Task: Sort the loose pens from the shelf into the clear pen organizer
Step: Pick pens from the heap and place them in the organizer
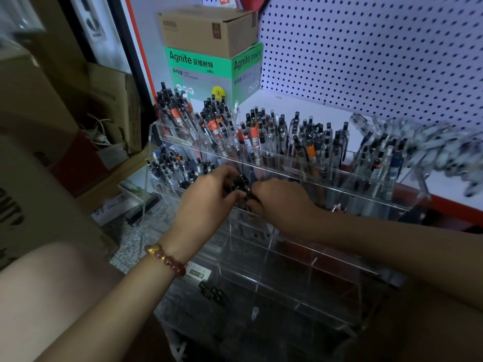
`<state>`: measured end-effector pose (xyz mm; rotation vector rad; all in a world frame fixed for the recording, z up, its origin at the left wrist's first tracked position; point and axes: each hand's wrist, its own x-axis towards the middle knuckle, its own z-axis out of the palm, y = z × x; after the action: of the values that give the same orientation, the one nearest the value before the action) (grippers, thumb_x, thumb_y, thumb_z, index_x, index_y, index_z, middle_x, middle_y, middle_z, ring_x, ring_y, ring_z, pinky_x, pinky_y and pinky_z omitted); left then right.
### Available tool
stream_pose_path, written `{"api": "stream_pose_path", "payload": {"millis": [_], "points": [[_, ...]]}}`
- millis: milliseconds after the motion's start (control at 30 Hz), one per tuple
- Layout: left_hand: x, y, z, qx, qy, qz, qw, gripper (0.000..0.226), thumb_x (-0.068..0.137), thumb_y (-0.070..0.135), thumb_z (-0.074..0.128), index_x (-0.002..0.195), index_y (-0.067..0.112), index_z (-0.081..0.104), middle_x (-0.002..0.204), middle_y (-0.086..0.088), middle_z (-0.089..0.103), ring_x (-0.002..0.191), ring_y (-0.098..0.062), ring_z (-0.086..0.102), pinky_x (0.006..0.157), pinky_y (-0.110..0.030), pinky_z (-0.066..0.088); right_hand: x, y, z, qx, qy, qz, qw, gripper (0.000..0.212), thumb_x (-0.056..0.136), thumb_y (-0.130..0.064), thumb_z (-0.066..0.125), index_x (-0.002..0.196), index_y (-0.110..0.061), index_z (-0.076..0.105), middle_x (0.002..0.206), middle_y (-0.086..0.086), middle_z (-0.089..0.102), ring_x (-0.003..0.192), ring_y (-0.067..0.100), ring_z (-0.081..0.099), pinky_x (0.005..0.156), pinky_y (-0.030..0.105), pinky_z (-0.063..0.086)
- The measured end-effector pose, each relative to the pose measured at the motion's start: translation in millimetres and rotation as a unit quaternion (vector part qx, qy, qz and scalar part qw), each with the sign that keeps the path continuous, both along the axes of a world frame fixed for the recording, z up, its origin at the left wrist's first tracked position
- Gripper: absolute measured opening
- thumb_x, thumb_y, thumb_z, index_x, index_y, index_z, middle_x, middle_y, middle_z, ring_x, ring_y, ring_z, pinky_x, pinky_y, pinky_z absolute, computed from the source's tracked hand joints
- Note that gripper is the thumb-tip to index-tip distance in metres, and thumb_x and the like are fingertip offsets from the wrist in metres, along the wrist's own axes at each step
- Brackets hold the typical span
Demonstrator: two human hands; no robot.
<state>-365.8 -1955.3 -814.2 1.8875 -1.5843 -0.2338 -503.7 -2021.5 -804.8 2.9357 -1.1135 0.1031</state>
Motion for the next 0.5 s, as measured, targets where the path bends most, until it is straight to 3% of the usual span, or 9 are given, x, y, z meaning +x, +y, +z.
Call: {"api": "stream_pose_path", "payload": {"millis": [233, 400, 500], "points": [[6.0, 0.5, -0.7, -0.006, -0.051, 0.007, 0.999, 0.036, 0.078, 0.027, 0.077, 0.109, 0.022, 0.061, 0.095, 0.002, 0.068, 0.087, -0.019, 0.065, 0.071, -0.038, 0.055, -0.5, 3.7, 2.3, 0.031, -0.09, -0.009, 0.995, 0.022, 0.1, -0.031, 0.043, 0.112, -0.015, 0.053, 0.097, 0.006, 0.065, 0.09, 0.026, 0.061, 0.062, 0.031, 0.036], [2.6, 2.1, 0.2, -0.041, -0.033, 0.018, 0.998, 0.028, 0.083, 0.033, 0.071, 0.108, 0.024, 0.062, 0.093, 0.007, 0.069, 0.083, -0.013, 0.064, 0.068, -0.031, 0.053, -6.1, 3.4, -3.7, 0.013, -0.05, -0.001, 0.999, 0.028, 0.099, -0.038, 0.045, 0.111, -0.015, 0.056, 0.1, 0.007, 0.065, 0.091, 0.027, 0.062, 0.066, 0.03, 0.037], [0.5, 3.0, 0.5, -0.069, -0.071, 0.02, 0.995, 0.019, 0.086, 0.031, 0.069, 0.103, 0.024, 0.066, 0.091, 0.004, 0.071, 0.081, -0.017, 0.066, 0.066, -0.033, 0.054, -8.6, 1.1, -4.2, 0.016, -0.038, 0.001, 0.999, 0.03, 0.099, -0.04, 0.045, 0.104, -0.014, 0.058, 0.094, 0.006, 0.065, 0.088, 0.026, 0.063, 0.066, 0.03, 0.04]]}}
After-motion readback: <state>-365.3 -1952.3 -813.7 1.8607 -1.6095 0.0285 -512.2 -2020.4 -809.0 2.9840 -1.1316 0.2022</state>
